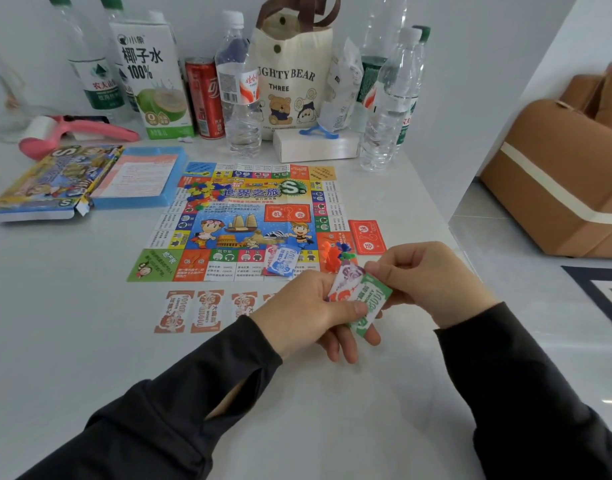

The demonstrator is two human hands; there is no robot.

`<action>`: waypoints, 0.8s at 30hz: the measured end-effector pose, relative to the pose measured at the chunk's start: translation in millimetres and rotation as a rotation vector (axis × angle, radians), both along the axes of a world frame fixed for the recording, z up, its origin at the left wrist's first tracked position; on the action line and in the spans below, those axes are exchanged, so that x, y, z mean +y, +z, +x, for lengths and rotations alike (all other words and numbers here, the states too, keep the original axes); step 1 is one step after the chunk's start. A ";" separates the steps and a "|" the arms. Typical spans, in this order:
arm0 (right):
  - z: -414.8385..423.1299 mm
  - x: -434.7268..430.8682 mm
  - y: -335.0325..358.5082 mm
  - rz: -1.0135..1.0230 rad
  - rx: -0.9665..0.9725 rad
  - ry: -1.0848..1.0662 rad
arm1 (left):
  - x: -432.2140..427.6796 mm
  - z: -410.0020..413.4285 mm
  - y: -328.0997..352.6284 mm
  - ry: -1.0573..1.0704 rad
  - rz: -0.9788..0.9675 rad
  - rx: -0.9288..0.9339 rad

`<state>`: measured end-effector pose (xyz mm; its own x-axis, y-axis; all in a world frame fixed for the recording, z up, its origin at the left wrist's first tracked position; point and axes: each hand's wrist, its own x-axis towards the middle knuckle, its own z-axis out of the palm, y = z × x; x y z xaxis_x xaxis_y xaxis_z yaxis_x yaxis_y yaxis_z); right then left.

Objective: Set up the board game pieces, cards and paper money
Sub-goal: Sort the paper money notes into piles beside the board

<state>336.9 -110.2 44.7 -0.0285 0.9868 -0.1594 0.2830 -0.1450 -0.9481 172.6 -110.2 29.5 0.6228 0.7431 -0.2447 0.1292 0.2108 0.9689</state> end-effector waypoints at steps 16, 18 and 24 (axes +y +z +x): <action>4.3 7.1 -7.5 0.257 0.066 -0.393 | 7.4 -2.7 -0.1 0.426 -0.047 -0.137; 3.6 7.1 -7.9 0.244 0.078 -0.381 | 8.2 -3.4 0.0 0.466 -0.067 -0.186; 0.2 5.3 -8.3 0.232 0.098 -0.368 | 10.5 -6.5 3.7 0.509 -0.165 -0.371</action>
<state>337.1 -105.0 36.5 0.3274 0.9434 0.0537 0.1593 0.0009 -0.9872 166.0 -99.7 33.1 0.2675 0.9387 -0.2173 -0.3636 0.3072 0.8794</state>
